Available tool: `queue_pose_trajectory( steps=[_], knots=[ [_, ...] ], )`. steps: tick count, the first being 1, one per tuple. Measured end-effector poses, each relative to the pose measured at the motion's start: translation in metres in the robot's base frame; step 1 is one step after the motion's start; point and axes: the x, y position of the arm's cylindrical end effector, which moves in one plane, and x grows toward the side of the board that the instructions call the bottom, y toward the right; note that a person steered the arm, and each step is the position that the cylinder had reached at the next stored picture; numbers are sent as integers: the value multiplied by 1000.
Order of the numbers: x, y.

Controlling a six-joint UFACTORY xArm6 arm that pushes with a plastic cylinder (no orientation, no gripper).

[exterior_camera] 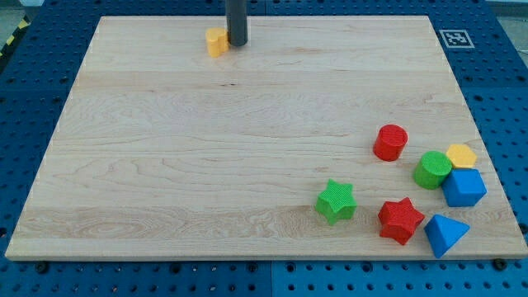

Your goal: Slide the yellow heart to the top left side of the board

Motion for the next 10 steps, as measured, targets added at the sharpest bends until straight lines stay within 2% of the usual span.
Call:
queue_pose_trajectory(
  steps=[1,3,6,10],
  knots=[
    [0,-19],
    [17,-13],
    [19,-48],
    [19,-65]
  ],
)
